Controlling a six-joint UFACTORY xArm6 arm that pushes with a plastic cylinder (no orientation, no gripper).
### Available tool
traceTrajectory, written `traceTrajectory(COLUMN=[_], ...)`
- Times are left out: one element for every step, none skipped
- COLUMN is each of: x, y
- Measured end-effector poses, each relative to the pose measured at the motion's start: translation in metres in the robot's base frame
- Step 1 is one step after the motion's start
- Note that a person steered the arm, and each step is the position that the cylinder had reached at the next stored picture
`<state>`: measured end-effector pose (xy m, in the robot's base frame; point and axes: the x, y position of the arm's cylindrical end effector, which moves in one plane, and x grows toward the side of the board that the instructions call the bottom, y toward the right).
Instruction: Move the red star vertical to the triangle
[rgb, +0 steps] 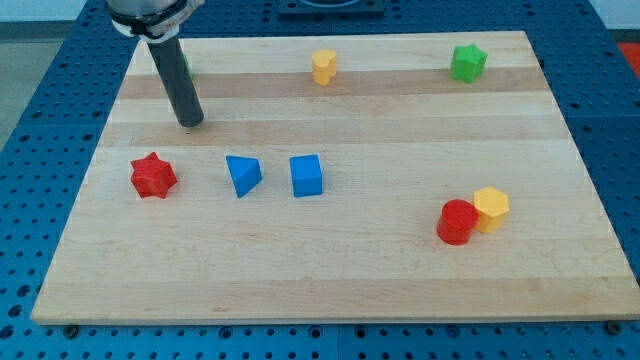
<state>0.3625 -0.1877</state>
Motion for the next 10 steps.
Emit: traceTrajectory(x=[0.021, 0.023, 0.057, 0.059, 0.109, 0.112, 0.158, 0.158, 0.158, 0.171], y=[-0.023, -0.041, -0.045, -0.048, -0.027, -0.022, 0.012, 0.012, -0.024, -0.032])
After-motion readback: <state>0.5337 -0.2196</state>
